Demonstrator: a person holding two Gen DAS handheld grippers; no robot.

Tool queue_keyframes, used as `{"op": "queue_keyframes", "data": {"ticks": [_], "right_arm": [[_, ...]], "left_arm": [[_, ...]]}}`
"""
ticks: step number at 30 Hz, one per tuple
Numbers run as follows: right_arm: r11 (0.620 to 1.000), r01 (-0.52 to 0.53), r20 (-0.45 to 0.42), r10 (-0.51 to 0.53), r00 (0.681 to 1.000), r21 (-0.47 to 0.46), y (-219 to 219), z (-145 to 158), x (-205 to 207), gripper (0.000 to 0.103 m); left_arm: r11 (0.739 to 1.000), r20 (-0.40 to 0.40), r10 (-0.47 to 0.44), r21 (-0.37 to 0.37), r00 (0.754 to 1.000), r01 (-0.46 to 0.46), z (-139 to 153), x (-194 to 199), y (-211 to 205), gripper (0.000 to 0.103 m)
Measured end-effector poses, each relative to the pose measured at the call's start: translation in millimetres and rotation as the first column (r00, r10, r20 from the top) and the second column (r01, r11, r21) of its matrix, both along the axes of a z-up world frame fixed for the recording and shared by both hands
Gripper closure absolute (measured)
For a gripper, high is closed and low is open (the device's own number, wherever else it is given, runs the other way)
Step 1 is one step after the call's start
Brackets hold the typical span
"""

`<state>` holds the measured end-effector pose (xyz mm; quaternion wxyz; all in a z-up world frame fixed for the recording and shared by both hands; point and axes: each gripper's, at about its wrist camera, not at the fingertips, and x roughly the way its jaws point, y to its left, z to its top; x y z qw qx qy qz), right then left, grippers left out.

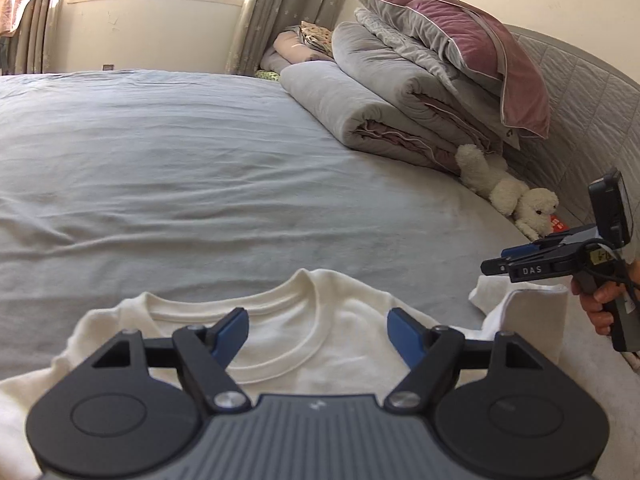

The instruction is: Fold clothes

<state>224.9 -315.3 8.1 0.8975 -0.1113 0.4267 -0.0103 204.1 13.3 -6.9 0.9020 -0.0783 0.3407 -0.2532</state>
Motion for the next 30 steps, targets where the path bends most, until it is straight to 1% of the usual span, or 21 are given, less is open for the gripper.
{"op": "queue_keyframes", "data": {"ticks": [2, 4, 5, 8, 9, 10, 11, 12, 13, 14, 15, 17, 20, 22, 27, 30], "right_arm": [[0.999, 0.039, -0.031, -0.039, 0.999, -0.005, -12, -11, 1, 0.055], [0.998, 0.069, -0.057, -0.07, 0.996, -0.009, -21, -21, 0, 0.055], [0.996, 0.084, -0.07, -0.085, 0.994, -0.012, -26, -26, 0, 0.055], [0.995, 0.097, -0.061, -0.095, 0.994, 0.032, -34, -30, -8, 0.055], [0.996, 0.085, -0.062, -0.083, 0.995, 0.028, -35, -31, -11, 0.06], [0.997, 0.072, -0.064, -0.07, 0.996, 0.023, -35, -32, -14, 0.077], [0.998, 0.058, -0.065, -0.057, 0.996, 0.018, -35, -33, -17, 0.086], [0.999, 0.049, -0.06, -0.048, 0.997, 0.009, -34, -34, -20, 0.09], [0.999, 0.04, -0.046, -0.04, 0.998, 0.001, -34, -33, -23, 0.093], [0.999, 0.039, -0.027, -0.039, 0.999, -0.007, -34, -31, -26, 0.094], [0.999, 0.039, -0.007, -0.039, 0.999, -0.015, -35, -28, -29, 0.099], [0.999, 0.041, 0.036, -0.04, 0.999, -0.024, -36, -19, -32, 0.099], [0.997, 0.058, 0.124, -0.052, 0.991, -0.042, -41, 1, -40, 0.1], [0.996, 0.07, 0.183, -0.06, 0.981, -0.054, -44, 15, -46, 0.1], [0.989, 0.148, 0.338, -0.143, 0.93, 0.013, -68, 51, -74, 0.1], [0.977, 0.195, 0.382, -0.211, 0.9, 0.081, -89, 51, -104, 0.1]], "left_arm": [[0.999, -0.031, -0.012, -0.042, 0.999, 0.011, -8, -1, -17, 0.026], [0.998, -0.051, -0.022, -0.067, 0.998, 0.019, -16, -1, -30, 0.026], [0.997, -0.058, -0.03, -0.072, 0.998, 0.026, -20, -2, -38, 0.026], [0.996, -0.085, -0.06, -0.075, 0.995, 0.054, -33, -4, -54, 0.027], [0.996, -0.098, -0.062, -0.07, 0.993, 0.055, -39, -4, -58, 0.027], [0.997, -0.103, -0.057, -0.063, 0.993, 0.051, -44, -5, -60, 0.027], [0.997, -0.087, -0.054, -0.056, 0.995, 0.049, -48, -8, -61, 0.026], [0.997, -0.064, -0.058, -0.047, 0.996, 0.056, -51, -10, -62, 0.026], [0.997, -0.041, -0.065, -0.038, 0.997, 0.063, -53, -13, -63, 0.025], [0.997, -0.017, -0.071, -0.028, 0.997, 0.07, -55, -15, -64, 0.023], [0.997, 0.0, -0.078, -0.017, 0.997, 0.078, -57, -17, -66, 0.023], [0.996, 0.031, -0.091, 0.005, 0.995, 0.091, -58, -21, -69, 0.019], [0.994, 0.051, -0.106, 0.033, 0.993, 0.104, -59, -23, -73, 0.015], [0.993, 0.057, -0.109, 0.042, 0.992, 0.106, -59, -24, -74, 0.015], [0.993, 0.058, -0.11, 0.037, 0.992, 0.108, -59, -24, -72, 0.014], [0.993, 0.059, -0.111, 0.034, 0.992, 0.109, -60, -25, -71, 0.014]]}}
